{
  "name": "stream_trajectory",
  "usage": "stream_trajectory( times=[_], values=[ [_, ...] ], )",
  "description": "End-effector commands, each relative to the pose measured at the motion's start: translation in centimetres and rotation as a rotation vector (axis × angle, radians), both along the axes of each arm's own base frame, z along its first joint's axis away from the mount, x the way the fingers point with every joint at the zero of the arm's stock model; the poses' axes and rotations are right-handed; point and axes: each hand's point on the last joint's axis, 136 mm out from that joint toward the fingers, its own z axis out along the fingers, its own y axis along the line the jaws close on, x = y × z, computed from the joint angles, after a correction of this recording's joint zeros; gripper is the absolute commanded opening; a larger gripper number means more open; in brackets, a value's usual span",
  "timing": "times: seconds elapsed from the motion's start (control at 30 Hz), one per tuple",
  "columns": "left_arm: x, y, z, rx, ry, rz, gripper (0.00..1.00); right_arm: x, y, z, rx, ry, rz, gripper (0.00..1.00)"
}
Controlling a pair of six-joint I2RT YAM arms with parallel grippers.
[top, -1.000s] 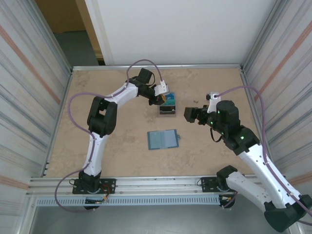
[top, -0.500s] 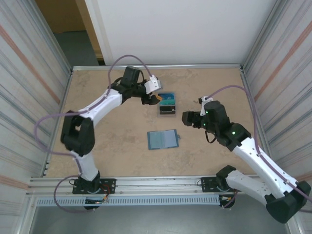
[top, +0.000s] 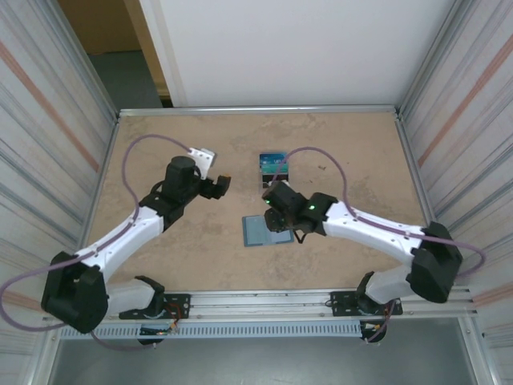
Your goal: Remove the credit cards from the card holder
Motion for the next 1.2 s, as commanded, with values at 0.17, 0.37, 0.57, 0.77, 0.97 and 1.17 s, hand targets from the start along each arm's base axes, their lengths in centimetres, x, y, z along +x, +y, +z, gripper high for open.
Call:
stream_trajectory(
  times=[0.17, 0.37, 0.57, 0.77, 0.97, 1.17],
  values=[
    [-3.1, 5.6, -2.1, -0.127, 0.078, 0.325, 0.99, -1.4, 5.2, -4.3, -0.085, 0.12, 0.089, 0.29],
    [-4.0, 6.6, -3.4, -0.122, 0.108, 0.372, 0.99, -1.4, 6.8, -7.0, -0.132, 0.178, 0.122, 0.35],
    [-3.8, 6.9, -4.2, -0.112, 0.132, 0.403, 0.99, -1.3, 7.3, -8.7, -0.162, 0.215, 0.13, 0.4],
    [-3.6, 6.9, -4.5, -0.099, 0.141, 0.402, 0.99, -1.3, 7.1, -9.5, -0.164, 0.238, 0.121, 0.45],
    [-3.5, 6.8, -4.4, -0.098, 0.146, 0.396, 0.99, -1.0, 6.2, -10.0, -0.179, 0.243, 0.095, 0.43],
    [-3.5, 6.7, -4.4, -0.098, 0.146, 0.391, 0.99, -1.1, 5.8, -10.7, -0.199, 0.251, 0.089, 0.43]
  ],
)
